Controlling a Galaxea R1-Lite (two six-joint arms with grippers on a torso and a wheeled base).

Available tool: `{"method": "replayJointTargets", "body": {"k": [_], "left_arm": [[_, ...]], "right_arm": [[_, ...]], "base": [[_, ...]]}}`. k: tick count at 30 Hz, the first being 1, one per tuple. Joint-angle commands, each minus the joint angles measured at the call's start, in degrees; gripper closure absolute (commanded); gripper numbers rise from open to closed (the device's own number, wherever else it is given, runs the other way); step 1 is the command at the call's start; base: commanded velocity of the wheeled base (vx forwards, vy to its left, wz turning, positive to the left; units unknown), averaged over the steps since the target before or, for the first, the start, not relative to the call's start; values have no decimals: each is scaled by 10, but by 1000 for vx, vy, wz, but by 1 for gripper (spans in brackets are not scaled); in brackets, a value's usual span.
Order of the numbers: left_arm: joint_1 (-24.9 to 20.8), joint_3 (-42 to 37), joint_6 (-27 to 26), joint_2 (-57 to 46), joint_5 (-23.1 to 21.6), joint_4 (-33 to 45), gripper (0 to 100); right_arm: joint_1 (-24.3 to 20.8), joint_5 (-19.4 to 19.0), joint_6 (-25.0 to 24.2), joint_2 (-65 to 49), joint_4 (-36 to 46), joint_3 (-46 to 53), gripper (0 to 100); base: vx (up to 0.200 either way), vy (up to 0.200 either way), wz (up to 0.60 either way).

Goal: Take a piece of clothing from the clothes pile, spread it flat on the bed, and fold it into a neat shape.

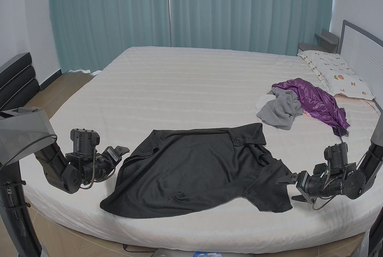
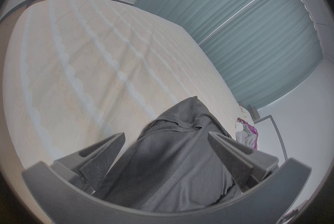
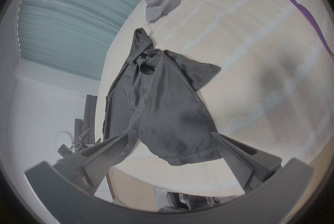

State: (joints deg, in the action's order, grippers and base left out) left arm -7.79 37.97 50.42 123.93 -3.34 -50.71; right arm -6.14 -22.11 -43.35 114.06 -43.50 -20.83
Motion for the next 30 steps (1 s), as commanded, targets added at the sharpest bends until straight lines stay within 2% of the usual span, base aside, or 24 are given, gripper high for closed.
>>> {"method": "replayJointTargets", "body": {"k": [1, 7, 12, 21, 30], "left_arm": [[0, 1, 0, -2, 0, 0, 0], [-2, 17, -3, -3, 4, 3, 0], [-8, 69, -4, 4, 3, 15, 0], [-41, 272, -4, 90, 1, 115, 0], [-78, 357, -4, 157, -4, 140, 0]], "right_arm": [[0, 0, -1, 2, -1, -1, 0], [0, 0, -8, 1, -2, -3, 0], [-1, 1, -23, 2, -12, -3, 0], [3, 1, -25, 10, -29, -1, 0], [3, 1, -25, 19, -30, -1, 0]], "base": [[0, 0, 0], [0, 0, 0], [0, 0, 0], [0, 0, 0], [0, 0, 0]]}}
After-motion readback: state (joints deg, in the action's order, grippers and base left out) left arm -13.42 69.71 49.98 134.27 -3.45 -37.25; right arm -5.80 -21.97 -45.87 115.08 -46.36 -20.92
